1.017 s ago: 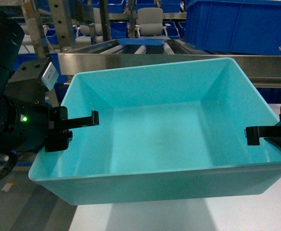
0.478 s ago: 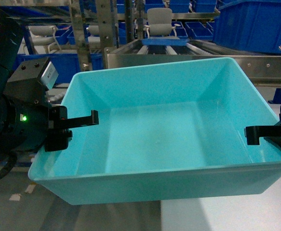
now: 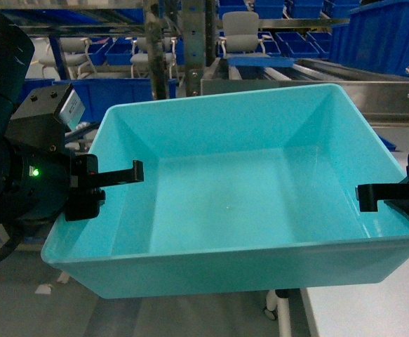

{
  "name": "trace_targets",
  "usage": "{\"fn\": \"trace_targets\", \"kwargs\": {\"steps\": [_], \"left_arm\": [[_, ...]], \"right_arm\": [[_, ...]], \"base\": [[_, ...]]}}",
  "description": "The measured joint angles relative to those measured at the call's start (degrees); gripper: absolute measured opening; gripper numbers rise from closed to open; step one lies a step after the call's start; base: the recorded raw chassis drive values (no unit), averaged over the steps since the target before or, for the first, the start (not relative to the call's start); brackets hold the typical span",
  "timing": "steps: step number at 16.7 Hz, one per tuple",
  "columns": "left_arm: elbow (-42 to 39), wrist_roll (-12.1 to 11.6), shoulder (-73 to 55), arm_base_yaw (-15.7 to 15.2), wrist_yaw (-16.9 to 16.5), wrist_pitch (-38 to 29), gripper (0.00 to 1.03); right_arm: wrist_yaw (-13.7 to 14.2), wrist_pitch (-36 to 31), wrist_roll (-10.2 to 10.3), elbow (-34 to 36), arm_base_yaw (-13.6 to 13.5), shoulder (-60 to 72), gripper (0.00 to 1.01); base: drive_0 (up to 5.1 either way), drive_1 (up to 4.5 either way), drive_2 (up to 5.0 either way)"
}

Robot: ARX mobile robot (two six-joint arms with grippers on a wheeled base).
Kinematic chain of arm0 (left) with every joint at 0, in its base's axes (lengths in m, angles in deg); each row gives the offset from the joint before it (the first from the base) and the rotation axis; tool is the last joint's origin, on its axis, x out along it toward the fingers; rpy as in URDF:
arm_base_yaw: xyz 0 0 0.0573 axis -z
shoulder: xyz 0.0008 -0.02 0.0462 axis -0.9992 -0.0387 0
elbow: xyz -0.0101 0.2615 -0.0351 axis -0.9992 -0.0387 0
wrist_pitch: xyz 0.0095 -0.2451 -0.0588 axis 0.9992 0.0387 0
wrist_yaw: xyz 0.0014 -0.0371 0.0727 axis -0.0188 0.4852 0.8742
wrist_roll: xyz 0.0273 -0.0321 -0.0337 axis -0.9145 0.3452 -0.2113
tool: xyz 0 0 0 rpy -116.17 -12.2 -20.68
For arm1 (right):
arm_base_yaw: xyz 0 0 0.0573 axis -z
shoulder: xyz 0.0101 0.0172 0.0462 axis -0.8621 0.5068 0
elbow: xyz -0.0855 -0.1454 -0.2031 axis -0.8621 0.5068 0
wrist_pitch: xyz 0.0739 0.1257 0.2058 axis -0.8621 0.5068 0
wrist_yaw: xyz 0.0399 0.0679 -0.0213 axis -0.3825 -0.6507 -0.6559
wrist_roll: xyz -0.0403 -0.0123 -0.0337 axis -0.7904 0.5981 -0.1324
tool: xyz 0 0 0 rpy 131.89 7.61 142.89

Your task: Organize blue bins on left shelf correctly

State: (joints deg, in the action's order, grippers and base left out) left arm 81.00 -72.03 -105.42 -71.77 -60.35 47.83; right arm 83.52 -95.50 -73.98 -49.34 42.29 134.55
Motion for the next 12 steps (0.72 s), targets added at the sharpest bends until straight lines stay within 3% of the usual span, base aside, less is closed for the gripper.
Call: {"fn": "trace_targets", "kwargs": {"steps": [6, 12], "left_arm": [[0.0, 0.0, 0.0, 0.0, 0.0, 0.09, 0.02], [0.0, 0.0, 0.0, 0.0, 0.0, 0.11, 0.02]], "right_arm": [[-0.02, -0.07, 0.02, 0.0, 0.0, 0.02, 0.02], [-0.02, 0.09, 0.02, 0.0, 0.0, 0.0, 0.02]], "base": [[-5.0, 2.58, 2.2], [-4.1, 4.47, -0.2]]}}
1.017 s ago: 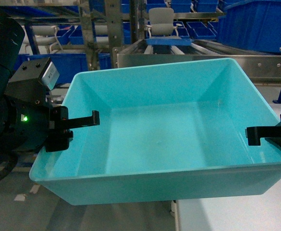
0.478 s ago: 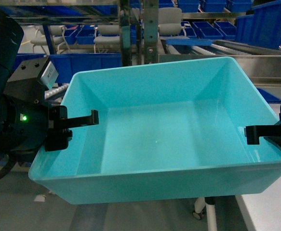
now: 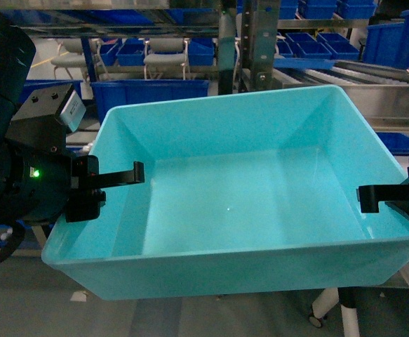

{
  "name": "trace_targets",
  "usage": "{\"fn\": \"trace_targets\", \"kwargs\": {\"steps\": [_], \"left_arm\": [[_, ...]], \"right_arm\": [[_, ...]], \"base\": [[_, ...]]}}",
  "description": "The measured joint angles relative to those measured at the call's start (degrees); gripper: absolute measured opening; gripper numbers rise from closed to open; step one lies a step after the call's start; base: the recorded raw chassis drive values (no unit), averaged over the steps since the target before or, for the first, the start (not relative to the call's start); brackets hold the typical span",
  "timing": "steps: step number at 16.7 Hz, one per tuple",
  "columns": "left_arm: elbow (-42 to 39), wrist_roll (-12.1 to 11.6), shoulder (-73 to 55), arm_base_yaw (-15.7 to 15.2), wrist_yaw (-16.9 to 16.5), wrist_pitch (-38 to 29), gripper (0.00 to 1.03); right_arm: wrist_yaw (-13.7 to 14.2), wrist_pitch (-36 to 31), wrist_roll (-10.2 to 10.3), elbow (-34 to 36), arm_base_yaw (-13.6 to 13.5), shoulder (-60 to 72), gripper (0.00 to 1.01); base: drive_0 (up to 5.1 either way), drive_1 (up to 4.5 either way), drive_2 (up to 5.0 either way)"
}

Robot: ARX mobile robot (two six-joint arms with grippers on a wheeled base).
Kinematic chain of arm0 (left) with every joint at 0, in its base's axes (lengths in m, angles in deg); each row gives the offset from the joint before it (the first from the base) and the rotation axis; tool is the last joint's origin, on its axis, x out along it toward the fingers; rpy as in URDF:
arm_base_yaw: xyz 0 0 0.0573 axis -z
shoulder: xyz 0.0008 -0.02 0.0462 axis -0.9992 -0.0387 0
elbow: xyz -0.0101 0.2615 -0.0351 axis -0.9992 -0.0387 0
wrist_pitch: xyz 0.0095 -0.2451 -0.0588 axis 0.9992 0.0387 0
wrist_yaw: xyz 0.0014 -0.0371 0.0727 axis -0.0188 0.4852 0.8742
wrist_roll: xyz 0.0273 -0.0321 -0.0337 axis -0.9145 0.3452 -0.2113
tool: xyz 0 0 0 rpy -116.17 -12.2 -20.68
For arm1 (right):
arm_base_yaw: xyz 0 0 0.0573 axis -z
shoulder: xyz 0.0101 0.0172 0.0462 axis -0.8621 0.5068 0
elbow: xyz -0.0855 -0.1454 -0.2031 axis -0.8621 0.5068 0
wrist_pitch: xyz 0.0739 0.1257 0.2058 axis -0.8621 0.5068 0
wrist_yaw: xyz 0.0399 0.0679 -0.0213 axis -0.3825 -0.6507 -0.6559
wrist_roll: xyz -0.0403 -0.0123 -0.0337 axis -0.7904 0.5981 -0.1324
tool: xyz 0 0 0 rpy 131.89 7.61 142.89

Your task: Organize blue bins on left shelf correctly

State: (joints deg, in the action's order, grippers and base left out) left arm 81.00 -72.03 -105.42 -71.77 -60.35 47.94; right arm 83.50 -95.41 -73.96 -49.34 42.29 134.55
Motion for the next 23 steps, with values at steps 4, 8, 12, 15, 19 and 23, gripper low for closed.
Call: {"fn": "trace_targets", "kwargs": {"steps": [4, 8, 12, 15, 19, 23], "left_arm": [[0.0, 0.0, 0.0, 0.0, 0.0, 0.0, 0.02], [0.0, 0.0, 0.0, 0.0, 0.0, -0.17, 0.02], [-0.07, 0.0, 0.0, -0.17, 0.02, -0.07, 0.02], [-0.07, 0.0, 0.0, 0.07, 0.0, -0.2, 0.02], [-0.07, 0.0, 0.0, 0.0, 0.0, -0.13, 0.02], [-0.07, 0.0, 0.0, 0.0, 0.02, 0.0, 0.02]], "right_arm": [[0.0, -0.11, 0.0, 0.0, 0.0, 0.0, 0.02], [0.0, -0.15, 0.0, 0.0, 0.0, 0.0, 0.02], [0.02, -0.15, 0.0, 0.0, -0.31, 0.0, 0.02], [0.02, -0.07, -0.02, 0.0, 0.04, 0.0, 0.02], [0.0, -0.13, 0.0, 0.0, 0.0, 0.0, 0.02], [0.0, -0.11, 0.0, 0.0, 0.0, 0.0, 0.02]], "base": [[-3.9, 4.66, -0.6], [-2.1, 3.85, -2.3], [-1.0, 3.62, -3.7], [-3.3, 4.95, -1.3], [-3.8, 4.71, -0.9], [-4.0, 4.52, -1.0]]}}
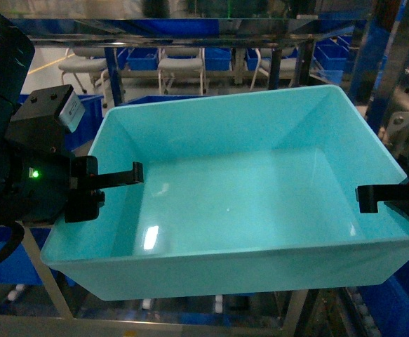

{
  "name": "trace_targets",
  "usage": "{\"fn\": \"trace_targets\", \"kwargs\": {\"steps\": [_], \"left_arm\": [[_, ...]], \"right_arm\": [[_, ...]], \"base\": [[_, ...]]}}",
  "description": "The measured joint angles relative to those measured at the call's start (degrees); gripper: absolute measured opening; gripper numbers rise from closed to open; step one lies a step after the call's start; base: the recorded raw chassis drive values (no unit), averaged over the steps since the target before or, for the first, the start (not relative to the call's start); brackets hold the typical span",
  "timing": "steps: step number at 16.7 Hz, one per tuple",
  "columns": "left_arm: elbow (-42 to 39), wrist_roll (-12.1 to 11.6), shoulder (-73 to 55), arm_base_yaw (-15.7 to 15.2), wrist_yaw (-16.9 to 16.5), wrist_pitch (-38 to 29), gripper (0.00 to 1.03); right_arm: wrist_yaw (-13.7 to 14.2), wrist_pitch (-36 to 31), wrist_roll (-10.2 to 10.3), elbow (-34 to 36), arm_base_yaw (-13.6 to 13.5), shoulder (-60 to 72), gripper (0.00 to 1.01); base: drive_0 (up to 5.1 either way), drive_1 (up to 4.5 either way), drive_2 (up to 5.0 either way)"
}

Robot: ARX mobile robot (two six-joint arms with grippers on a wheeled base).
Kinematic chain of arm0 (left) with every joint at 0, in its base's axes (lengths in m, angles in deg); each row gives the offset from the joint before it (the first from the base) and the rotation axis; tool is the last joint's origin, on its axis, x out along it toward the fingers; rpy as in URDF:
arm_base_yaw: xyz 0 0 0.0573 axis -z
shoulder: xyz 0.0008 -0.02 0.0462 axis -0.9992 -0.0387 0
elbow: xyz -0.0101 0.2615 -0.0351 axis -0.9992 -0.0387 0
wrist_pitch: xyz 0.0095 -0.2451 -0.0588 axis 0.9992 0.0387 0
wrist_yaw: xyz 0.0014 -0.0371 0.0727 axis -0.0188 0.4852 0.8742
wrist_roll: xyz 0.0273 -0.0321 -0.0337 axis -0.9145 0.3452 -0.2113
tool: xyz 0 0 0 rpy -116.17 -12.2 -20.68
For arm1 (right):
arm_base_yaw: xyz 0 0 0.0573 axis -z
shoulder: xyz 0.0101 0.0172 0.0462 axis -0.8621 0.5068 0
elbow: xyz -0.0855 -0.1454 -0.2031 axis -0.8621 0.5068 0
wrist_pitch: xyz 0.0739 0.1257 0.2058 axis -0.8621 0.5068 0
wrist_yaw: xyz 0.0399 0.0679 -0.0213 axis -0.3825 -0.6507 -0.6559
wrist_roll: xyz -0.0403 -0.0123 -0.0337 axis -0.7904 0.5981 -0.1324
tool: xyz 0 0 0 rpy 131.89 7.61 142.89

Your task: Organize blue bins on left shelf correctly

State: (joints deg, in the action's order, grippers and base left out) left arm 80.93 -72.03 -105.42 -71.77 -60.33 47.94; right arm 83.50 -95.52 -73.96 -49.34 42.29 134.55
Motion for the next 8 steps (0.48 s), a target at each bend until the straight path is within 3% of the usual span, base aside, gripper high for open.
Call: {"fn": "trace_targets", "kwargs": {"steps": [4, 8], "left_arm": [[0.0, 0.0, 0.0, 0.0, 0.0, -0.04, 0.02], [-0.04, 0.0, -0.26, -0.37, -0.04, 0.24, 0.02]], "right_arm": [[-0.02, 0.04, 0.0, 0.0, 0.0, 0.02, 0.02], [-0.07, 0.02, 0.0, 0.0, -0.44, 0.13, 0.02]], "base": [[-3.6, 4.7, -1.2], [0.0, 0.0, 0.0]]}}
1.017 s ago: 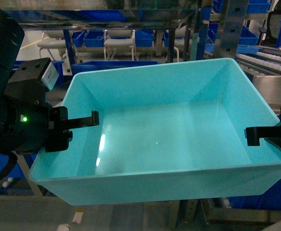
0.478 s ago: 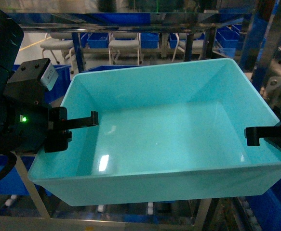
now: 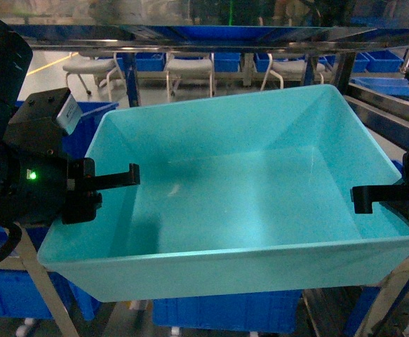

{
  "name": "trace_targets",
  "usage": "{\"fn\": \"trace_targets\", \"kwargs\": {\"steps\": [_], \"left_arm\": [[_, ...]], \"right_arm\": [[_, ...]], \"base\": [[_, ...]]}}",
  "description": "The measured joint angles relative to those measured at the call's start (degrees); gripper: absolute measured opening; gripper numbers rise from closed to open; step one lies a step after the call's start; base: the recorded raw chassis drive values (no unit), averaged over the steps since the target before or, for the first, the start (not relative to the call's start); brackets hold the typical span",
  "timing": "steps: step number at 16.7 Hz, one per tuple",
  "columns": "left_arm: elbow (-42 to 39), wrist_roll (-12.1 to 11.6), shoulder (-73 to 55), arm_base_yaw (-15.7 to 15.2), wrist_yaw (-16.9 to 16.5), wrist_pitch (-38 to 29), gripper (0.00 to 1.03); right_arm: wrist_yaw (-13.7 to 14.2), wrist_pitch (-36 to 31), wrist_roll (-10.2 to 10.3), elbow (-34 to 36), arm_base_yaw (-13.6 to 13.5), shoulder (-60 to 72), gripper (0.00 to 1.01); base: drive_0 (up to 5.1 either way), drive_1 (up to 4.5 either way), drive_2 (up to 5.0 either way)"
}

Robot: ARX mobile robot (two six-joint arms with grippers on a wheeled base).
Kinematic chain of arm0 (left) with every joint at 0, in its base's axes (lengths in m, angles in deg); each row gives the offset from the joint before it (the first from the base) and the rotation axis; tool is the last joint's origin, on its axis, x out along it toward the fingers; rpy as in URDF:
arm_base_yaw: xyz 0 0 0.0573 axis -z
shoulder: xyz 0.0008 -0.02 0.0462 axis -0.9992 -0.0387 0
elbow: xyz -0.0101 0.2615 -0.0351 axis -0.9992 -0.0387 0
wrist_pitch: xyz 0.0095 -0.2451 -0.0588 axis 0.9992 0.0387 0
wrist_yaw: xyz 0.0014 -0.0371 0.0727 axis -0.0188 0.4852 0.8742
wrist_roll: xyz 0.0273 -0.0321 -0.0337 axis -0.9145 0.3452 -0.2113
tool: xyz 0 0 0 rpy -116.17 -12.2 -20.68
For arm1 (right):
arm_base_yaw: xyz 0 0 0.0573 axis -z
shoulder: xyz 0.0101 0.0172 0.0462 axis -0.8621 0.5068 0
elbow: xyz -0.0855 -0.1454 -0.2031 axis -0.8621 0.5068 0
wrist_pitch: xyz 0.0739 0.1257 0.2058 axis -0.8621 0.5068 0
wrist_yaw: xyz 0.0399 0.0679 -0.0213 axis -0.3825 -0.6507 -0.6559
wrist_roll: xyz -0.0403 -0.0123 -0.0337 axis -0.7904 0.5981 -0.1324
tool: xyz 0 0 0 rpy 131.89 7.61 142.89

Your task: Organize blue bins on left shelf correctly

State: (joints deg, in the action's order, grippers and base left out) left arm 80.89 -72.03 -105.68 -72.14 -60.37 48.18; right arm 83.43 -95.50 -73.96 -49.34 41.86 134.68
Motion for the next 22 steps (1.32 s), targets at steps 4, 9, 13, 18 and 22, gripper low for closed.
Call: {"fn": "trace_targets", "kwargs": {"steps": [4, 9, 13, 18, 22], "left_arm": [[-0.11, 0.0, 0.0, 0.13, -0.02, 0.15, 0.02], [-0.11, 0.0, 0.02, 0.26, 0.02, -0.26, 0.02], [-0.11, 0.0, 0.02, 0.28, 0.0, -0.24, 0.02], [-0.11, 0.0, 0.02, 0.26, 0.0, -0.44, 0.02], [-0.11, 0.0, 0.02, 0.28, 0.0, -0.39, 0.02]], "right_arm": [[0.04, 0.22, 0.0, 0.0, 0.13, 0.0, 0.02], [0.09, 0.13, 0.0, 0.0, 0.13, 0.0, 0.02], [0.09, 0.11, 0.0, 0.0, 0.13, 0.0, 0.02], [0.09, -0.04, -0.02, 0.0, 0.13, 0.0, 0.02], [0.09, 0.0, 0.0, 0.0, 0.13, 0.0, 0.02]], "base": [[-0.2, 1.62, -2.1], [-0.1, 1.4, -1.6], [0.0, 0.0, 0.0], [0.0, 0.49, -0.4], [0.0, 0.0, 0.0]]}}
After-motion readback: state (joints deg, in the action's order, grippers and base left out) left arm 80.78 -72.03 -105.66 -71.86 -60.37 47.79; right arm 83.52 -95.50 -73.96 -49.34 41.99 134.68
